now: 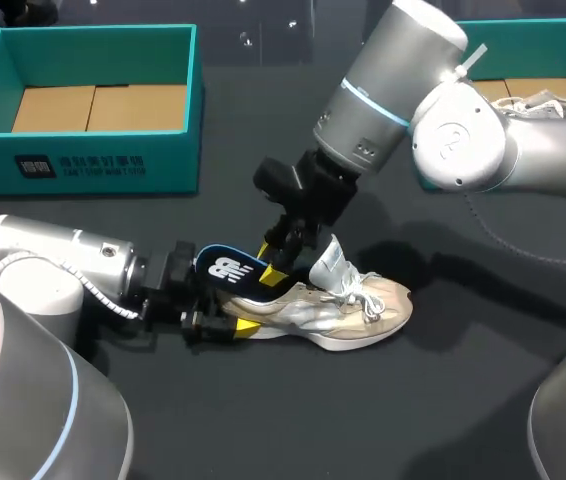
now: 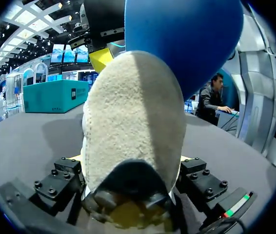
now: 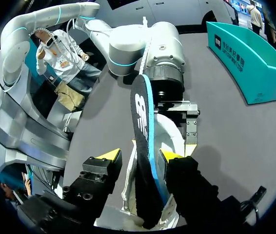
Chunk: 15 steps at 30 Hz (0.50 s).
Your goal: Take the shoe out of the shoebox, open the shoe tongue, remove and reinsert the insole, then place the shoe into the shoebox
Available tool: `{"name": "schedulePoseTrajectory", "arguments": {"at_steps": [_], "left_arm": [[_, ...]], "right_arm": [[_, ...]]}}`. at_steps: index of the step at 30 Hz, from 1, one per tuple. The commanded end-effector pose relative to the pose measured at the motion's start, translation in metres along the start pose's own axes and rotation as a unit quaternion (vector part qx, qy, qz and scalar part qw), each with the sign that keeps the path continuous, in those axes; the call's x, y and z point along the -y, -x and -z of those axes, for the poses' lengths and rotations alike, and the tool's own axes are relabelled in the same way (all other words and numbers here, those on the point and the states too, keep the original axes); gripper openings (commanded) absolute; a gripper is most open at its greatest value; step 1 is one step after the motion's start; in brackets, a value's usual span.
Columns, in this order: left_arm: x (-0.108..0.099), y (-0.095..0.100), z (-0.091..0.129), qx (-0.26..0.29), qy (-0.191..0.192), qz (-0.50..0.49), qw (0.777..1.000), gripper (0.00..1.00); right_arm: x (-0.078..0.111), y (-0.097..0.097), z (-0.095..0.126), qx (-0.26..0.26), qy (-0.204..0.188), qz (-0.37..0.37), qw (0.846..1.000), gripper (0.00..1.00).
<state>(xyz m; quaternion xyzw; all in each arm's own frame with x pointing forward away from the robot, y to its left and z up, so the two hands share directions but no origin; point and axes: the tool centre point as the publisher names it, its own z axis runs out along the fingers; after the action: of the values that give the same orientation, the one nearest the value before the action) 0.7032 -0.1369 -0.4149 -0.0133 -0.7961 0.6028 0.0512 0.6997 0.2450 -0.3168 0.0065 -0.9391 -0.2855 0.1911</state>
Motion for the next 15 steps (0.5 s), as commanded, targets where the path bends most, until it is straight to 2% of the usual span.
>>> {"name": "schedulePoseTrajectory", "arguments": {"at_steps": [1,7,15], "left_arm": [[-0.002,0.001,0.000,0.000,0.000,0.000,1.000,0.00],[-0.002,0.001,0.000,0.000,0.000,0.000,1.000,0.00],[-0.002,0.001,0.000,0.000,0.000,0.000,1.000,0.00]], "right_arm": [[0.000,0.005,-0.006,-0.005,0.003,-0.002,1.000,0.49],[0.003,0.010,-0.012,-0.022,0.021,-0.004,1.000,0.47],[0.002,0.006,-0.018,-0.030,0.030,-0.002,0.999,0.44]]}}
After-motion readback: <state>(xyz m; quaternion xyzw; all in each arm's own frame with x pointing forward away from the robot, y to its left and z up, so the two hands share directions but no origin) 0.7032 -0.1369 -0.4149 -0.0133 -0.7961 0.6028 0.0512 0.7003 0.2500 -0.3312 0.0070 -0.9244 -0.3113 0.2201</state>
